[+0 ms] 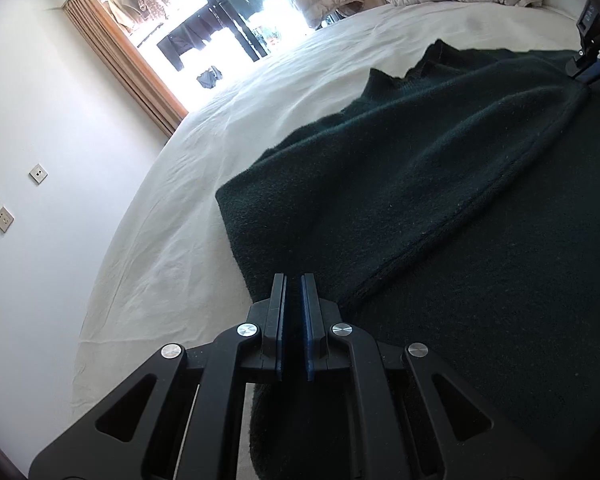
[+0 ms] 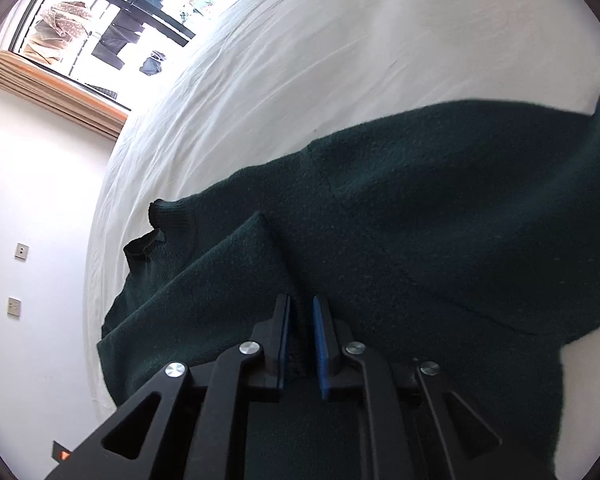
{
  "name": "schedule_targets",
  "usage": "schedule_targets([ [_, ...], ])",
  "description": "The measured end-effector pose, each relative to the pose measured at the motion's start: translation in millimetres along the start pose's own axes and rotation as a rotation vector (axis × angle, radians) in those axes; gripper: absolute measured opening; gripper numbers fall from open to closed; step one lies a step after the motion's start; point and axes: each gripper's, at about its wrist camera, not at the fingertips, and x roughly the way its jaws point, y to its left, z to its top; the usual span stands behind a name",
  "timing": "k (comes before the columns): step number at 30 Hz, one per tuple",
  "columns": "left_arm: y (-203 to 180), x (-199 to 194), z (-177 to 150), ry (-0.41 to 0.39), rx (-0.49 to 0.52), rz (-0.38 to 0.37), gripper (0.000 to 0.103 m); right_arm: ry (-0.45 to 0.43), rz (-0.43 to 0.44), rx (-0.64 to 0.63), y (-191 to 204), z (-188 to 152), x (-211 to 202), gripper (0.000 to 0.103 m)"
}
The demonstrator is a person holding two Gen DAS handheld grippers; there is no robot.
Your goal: Fold small clothes
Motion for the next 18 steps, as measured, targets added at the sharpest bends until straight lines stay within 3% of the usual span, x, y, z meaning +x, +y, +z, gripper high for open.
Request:
schedule_targets([
  [2,7,-12,5,-0.037,-0.045,-0.023,0.007,-0.062,0.019,-0.036,7,-3,-15,0.022],
  [4,12,-13,14,-0.042,-0.087,-0.068,0.007,-0.065,0.108,-0.068,20,-5,-19,0.022],
  [9,14,8,32,0.018,-0.176,-0.178,0.007,0.044,0.29,-0.147,59,-20,11,0.022],
  [11,10,22,30,0.075,-0.19,-0.212,0.007,0.082,0.289,-0.164,64,-26,32,0.022],
  [13,14,32,24,0.084,-0.231,-0.252,0.007,0.111,0.251,-0.136,55,-29,49,0.019],
  [15,22,33,19,0.08,-0.282,-0.302,0.007,0.085,0.292,-0.097,42,-26,52,0.015],
  [18,28,35,12,0.074,-0.323,-0.344,0.007,0.018,0.276,-0.022,5,-17,35,0.015],
])
